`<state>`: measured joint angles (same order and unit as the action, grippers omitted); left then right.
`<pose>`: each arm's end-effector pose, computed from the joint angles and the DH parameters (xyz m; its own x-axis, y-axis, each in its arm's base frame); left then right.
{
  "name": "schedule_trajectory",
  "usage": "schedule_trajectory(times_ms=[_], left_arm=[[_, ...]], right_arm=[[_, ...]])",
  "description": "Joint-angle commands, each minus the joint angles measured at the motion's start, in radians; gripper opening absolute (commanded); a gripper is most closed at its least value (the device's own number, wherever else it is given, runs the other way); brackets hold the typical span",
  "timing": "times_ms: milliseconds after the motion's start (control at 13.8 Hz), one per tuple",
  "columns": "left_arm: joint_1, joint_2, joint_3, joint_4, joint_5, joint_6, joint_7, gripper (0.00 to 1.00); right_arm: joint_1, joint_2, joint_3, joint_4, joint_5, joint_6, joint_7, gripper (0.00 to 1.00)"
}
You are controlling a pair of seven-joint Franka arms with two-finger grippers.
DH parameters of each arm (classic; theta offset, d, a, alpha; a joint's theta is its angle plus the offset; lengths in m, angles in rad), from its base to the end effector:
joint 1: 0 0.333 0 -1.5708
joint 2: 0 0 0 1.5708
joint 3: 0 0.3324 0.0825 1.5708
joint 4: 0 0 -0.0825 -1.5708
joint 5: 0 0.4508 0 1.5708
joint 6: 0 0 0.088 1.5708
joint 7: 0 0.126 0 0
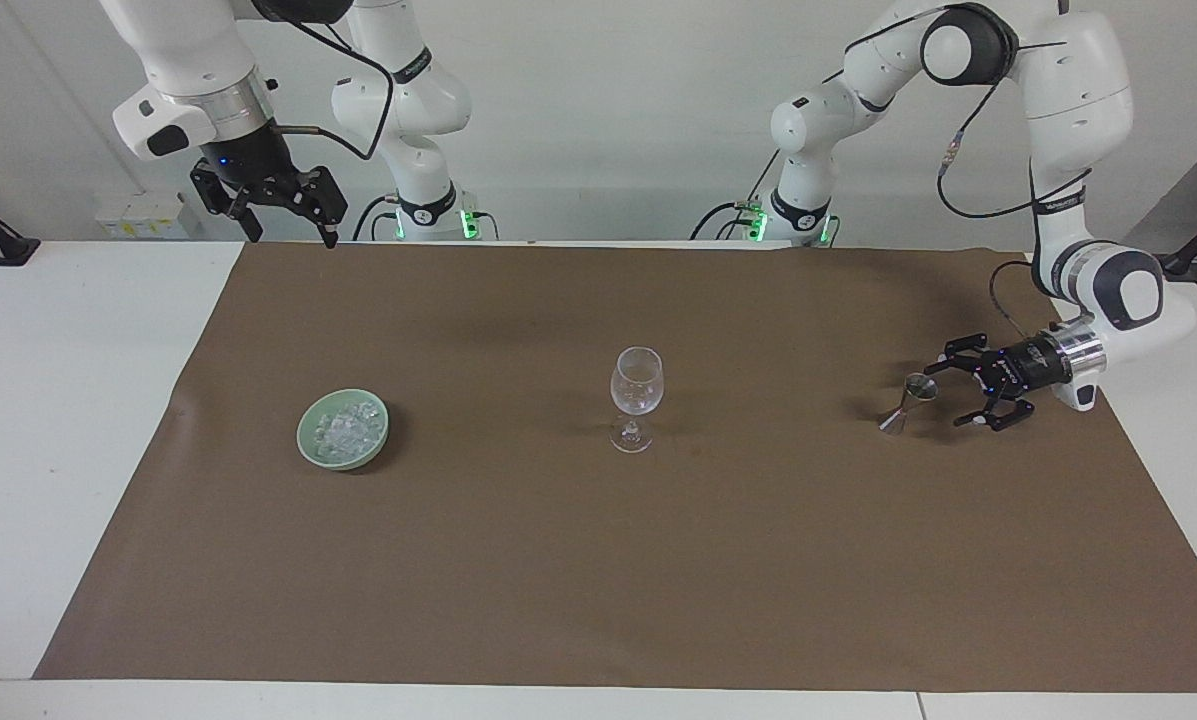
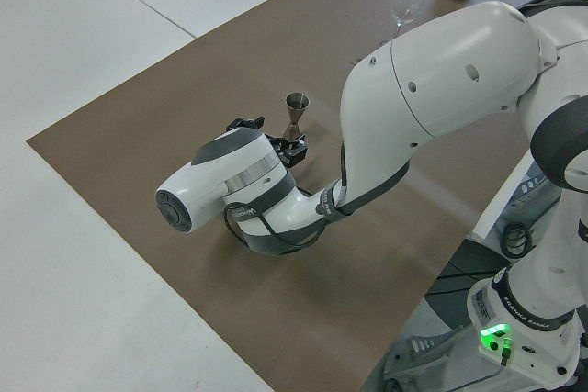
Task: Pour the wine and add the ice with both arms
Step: 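Advance the open left gripper around the silver cup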
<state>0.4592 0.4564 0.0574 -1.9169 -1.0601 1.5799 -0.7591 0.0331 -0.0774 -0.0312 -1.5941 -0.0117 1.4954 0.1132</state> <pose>0.5852 0.2059 0.2192 -0.1131 0.3559 -0.9277 0.9862 0.1540 -0.0612 0.5875 -0.0011 0.6497 0.9935 -0.1118 -0.0201 -0.1116 -0.9937 0.0116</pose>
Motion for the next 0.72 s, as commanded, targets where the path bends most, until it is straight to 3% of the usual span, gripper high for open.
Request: schedule_trajectory(times_ms=[0, 650], left_arm=[[0.009, 0.025, 0.001, 0.009, -0.035, -0.047, 0.023, 1.0], [0.007, 0.036, 0.002, -0.005, -0.063, -0.051, 0.096, 1.0]], right_arm=[[-0.009, -0.021, 0.005, -0.021, 0.013, 0.0, -0.023, 1.0], [-0.009, -0.022, 0.005, -0.021, 0.013, 0.0, -0.023, 1.0]])
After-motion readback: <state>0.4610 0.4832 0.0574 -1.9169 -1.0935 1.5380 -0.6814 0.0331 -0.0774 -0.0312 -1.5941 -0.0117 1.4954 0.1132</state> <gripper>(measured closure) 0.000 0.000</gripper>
